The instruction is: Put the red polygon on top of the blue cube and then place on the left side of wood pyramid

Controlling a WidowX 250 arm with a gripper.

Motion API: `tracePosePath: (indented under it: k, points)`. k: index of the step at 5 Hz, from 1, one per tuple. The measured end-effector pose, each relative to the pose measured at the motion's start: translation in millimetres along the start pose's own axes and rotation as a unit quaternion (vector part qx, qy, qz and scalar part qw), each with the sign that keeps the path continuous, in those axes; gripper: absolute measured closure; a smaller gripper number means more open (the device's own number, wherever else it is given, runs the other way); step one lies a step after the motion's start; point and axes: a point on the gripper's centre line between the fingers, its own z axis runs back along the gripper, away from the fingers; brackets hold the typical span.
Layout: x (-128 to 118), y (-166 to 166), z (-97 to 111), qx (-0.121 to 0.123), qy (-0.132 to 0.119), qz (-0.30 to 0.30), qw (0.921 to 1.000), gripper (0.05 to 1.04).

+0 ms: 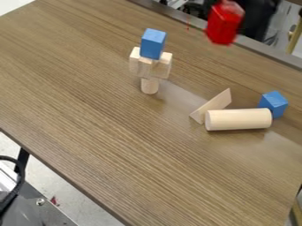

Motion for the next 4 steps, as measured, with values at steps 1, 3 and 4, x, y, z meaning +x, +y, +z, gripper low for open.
tracePosePath:
  k: [1, 3, 4]
  points:
    - [19.1, -14.2, -22.0, 0.02, 0.015, -0.01, 0.9996, 0.333]
    - [56.6, -30.4, -57.1, 0.035, 0.041, -0.011, 0.9985, 0.333]
    - [68.6, -30.3, -75.3, 0.033, 0.063, -0.007, 0.9974, 0.333]
